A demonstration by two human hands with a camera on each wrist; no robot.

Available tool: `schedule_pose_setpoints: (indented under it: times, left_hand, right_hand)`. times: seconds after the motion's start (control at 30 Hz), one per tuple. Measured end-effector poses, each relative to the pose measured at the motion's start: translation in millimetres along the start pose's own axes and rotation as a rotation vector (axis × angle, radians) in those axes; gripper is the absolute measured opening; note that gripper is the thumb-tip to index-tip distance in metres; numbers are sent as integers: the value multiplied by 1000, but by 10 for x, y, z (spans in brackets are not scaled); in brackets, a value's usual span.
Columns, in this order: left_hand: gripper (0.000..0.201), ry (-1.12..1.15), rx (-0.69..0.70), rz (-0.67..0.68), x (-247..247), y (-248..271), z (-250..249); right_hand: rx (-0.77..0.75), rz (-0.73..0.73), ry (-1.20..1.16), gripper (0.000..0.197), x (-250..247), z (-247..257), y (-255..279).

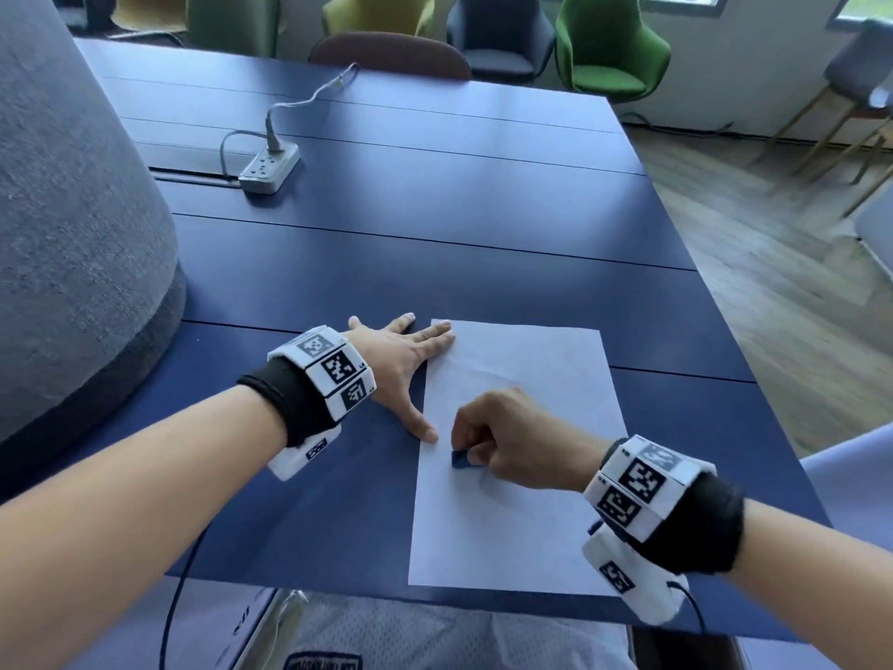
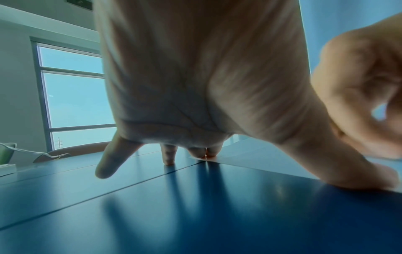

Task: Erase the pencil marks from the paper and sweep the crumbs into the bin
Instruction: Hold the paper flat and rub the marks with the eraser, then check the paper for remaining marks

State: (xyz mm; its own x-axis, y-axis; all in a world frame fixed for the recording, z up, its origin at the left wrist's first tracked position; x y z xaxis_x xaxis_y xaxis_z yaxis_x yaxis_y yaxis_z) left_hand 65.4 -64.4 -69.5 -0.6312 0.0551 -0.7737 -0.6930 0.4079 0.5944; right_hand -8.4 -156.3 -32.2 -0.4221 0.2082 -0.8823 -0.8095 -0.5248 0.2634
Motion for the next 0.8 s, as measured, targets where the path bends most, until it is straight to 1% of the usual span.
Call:
schedule_pose_setpoints:
  times: [0.03,0.07,0.1,0.2,0.27,0.33,0.4,0.5,0.6,0.67,0.7,0.77,0.8]
  left_hand:
    - [138,-10,-3,-4,-10,7,-1]
    - [138,-21,-4,-6,-14,4,-3]
    - [137,-28,-1,-9,-26,3,-14]
    - [138,5,18,-13,-17,-15,-14]
    - [138,30,19,-10,12,-22,14]
    - [137,37,22,-15,17,-25,32]
    - [134,39,29,-32,-16,-8,31]
    - [125,27,-5,-76,-72,34,128]
    - [106,-39,-47,-160,-64,199,194]
    - [95,-101,-17,-204,38,397,59]
    - [93,-114,4,-196,154,505,-59]
    - [100,-118,72,-162,468,721,-369]
    - [102,-93,122,-169,647,794,-540]
  right_hand:
    - [0,36,-11,22,41,19,72]
    - [15,35,-23,22,41,4,135]
    - [47,-2,-39,21,5,-44,204]
    - [179,-209,-70,17,-131,-265,512]
    - [221,-317,-72,17,-121,-355,770]
    - [217,-358,-58,21,-18,-369,943]
    - [210,-347,-8,24,132,-362,1011]
    - [219,-382,27,28,247,-388,1055]
    - [240,-447,-22,31,276,-416,1115]
    - [245,-508,-48,34,286,-410,1162]
    - [265,-523,-63,35,308,-428,1176]
    - [314,-532,-79,35,358,-478,1190]
    - [327,-544,-81,36,374,-499,1200]
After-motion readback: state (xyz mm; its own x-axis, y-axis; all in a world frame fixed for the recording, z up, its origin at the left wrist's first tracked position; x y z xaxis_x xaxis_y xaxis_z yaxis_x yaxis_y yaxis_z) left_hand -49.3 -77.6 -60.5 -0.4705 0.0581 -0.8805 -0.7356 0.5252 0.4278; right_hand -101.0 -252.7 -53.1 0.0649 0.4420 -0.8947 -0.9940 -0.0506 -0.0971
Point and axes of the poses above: each hand's wrist, its own y-axis away from the middle knuckle, its own x-axis out of the palm, z = x × y, the point moved 10 cm from there along -y, towards the middle knuckle, and after that the axes turned 12 degrees about y, right-handed, at the moved point
